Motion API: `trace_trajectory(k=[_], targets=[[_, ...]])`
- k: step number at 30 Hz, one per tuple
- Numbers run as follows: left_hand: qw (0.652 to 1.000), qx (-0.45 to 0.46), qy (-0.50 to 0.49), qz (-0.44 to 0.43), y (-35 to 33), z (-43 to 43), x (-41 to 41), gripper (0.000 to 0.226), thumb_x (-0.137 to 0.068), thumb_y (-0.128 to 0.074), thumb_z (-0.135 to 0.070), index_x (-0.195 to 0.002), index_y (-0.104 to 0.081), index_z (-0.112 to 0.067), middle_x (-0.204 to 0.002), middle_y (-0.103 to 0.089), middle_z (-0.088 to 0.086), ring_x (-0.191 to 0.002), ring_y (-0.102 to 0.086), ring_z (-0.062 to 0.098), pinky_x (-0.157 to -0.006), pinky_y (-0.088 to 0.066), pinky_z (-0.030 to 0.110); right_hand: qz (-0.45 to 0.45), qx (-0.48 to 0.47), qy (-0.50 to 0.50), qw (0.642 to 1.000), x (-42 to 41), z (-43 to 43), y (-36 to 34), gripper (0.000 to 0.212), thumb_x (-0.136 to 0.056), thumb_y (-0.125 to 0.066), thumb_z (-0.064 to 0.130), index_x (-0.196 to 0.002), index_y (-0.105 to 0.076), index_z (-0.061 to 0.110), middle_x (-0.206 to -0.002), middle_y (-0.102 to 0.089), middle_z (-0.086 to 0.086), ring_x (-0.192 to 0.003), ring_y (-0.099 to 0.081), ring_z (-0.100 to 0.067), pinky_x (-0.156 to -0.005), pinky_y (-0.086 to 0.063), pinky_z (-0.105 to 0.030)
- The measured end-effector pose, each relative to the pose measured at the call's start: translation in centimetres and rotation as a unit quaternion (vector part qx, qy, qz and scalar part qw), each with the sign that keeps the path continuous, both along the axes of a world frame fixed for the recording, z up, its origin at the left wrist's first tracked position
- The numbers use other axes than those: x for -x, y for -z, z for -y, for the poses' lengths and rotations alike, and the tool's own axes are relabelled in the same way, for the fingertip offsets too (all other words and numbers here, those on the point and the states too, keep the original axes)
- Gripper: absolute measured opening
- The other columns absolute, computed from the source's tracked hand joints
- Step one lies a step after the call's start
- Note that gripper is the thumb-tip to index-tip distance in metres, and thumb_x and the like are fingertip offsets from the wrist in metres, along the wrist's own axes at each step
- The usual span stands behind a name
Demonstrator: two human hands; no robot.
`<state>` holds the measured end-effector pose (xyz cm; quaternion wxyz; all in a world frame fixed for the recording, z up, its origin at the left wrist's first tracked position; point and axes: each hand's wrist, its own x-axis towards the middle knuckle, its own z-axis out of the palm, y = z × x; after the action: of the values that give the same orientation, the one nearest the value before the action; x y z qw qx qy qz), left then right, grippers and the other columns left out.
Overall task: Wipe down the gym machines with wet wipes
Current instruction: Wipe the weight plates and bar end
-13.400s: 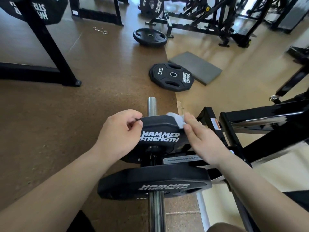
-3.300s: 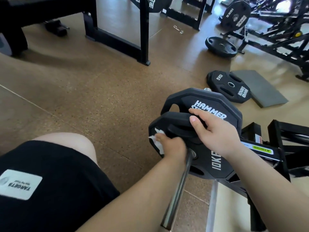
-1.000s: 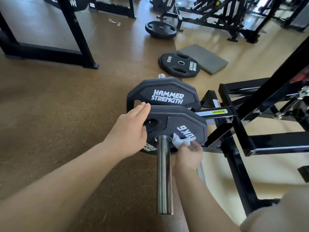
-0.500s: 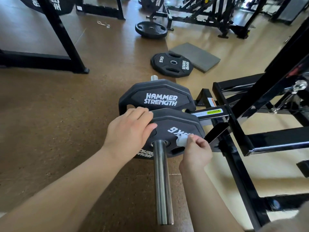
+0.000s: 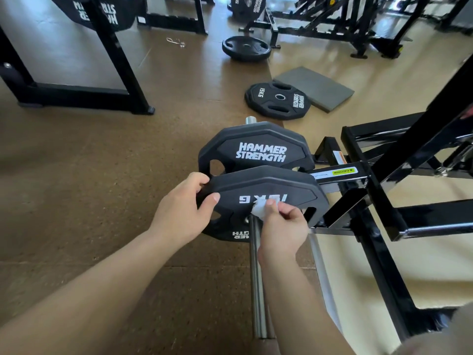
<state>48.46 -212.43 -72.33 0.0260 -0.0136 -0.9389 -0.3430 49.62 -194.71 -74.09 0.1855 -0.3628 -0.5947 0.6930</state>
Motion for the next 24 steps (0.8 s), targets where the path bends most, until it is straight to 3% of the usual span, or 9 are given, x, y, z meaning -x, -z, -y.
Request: trace_trajectory(k=[2,6,8,11,13,16,20,24], targets=[[1.000,0.009,0.005,-0.004,0.0,0.2,0.1,0.032,-0.100,-0.056,-0.048,-0.128,-0.047,-0.036,-0.123,-0.065,-0.013,-0.110,-0.064,0.011,-0.086,-0.060,0.040,-0.022,0.022,-0.004,0.999,0.1,0.5,-1.2,0.016,-0.091,-0.076,0.010,-0.079,-0.068,0.016,-0.081,-0.071,0.005,-0.079,-0.068,-0.012,-0.068,-0.050,-0.015],[1.000,0.000,0.005,-0.013,0.4,0.1,0.3,0.025,-0.102,-0.055,-0.041,-0.125,-0.049,-0.033,-0.109,-0.065,-0.012,-0.092,-0.064,0.009,-0.064,-0.048,0.024,-0.045,-0.079,-0.124,0.988,-0.7,3.4,-3.2,0.003,-0.091,-0.078,0.023,-0.087,-0.078,0.023,-0.082,-0.076,0.011,-0.081,-0.071,-0.004,-0.076,-0.057,-0.025],[1.000,-0.016,0.005,-0.008,0.2,-0.3,0.3,0.025,-0.102,-0.055,-0.039,-0.125,-0.051,-0.030,-0.110,-0.063,-0.010,-0.093,-0.062,0.010,-0.063,-0.042,0.022,-0.026,-0.119,-0.149,0.981,-0.9,3.4,-2.7,0.003,-0.090,-0.078,0.024,-0.088,-0.079,0.025,-0.081,-0.075,0.014,-0.081,-0.070,-0.002,-0.079,-0.059,-0.028],[0.999,-0.024,0.016,-0.021,-0.4,-0.7,0.1,0.046,-0.103,-0.053,-0.041,-0.146,-0.045,-0.025,-0.139,-0.055,-0.007,-0.121,-0.057,0.014,-0.088,-0.052,0.031,0.020,-0.096,-0.056,0.994,-0.7,0.8,-0.9,0.006,-0.091,-0.075,0.019,-0.085,-0.073,0.021,-0.080,-0.075,0.005,-0.080,-0.071,-0.012,-0.088,-0.060,-0.043],[0.998,-0.032,0.035,-0.032,-0.8,-1.0,-0.1,0.057,-0.103,-0.052,-0.043,-0.155,-0.035,-0.026,-0.151,-0.046,-0.007,-0.133,-0.049,0.014,-0.103,-0.050,0.039,0.043,-0.038,0.053,0.997,-0.6,-1.2,-0.3,0.011,-0.094,-0.072,0.022,-0.086,-0.065,0.021,-0.089,-0.073,-0.003,-0.085,-0.070,-0.023,-0.091,-0.060,-0.045],[0.999,0.003,0.038,-0.035,-1.0,-1.1,-0.1,0.059,-0.102,-0.052,-0.048,-0.155,-0.033,-0.030,-0.148,-0.047,-0.006,-0.130,-0.051,0.015,-0.098,-0.051,0.035,0.042,0.053,0.123,0.990,0.0,-2.0,-0.3,0.013,-0.095,-0.071,0.021,-0.086,-0.062,0.022,-0.100,-0.074,-0.010,-0.084,-0.069,-0.023,-0.088,-0.060,-0.041],[0.998,0.035,0.011,-0.044,-1.2,-1.7,-0.2,0.058,-0.100,-0.052,-0.054,-0.150,-0.037,-0.029,-0.138,-0.051,-0.003,-0.120,-0.056,0.016,-0.084,-0.048,0.027,0.009,0.065,0.025,0.998,-0.1,1.0,-1.8,0.009,-0.093,-0.075,0.016,-0.087,-0.069,0.014,-0.085,-0.075,-0.004,-0.077,-0.072,-0.017,-0.069,-0.061,-0.030],[0.999,0.025,0.017,-0.031,-1.1,-1.6,-0.5,0.062,-0.098,-0.059,-0.044,-0.153,-0.035,-0.028,-0.141,-0.048,0.000,-0.123,-0.054,0.019,-0.084,-0.043,0.027,-0.003,0.007,-0.110,0.994,-1.0,4.4,-2.0,0.013,-0.091,-0.077,0.010,-0.078,-0.076,0.013,-0.075,-0.077,0.000,-0.075,-0.073,-0.018,-0.074,-0.061,-0.032]])
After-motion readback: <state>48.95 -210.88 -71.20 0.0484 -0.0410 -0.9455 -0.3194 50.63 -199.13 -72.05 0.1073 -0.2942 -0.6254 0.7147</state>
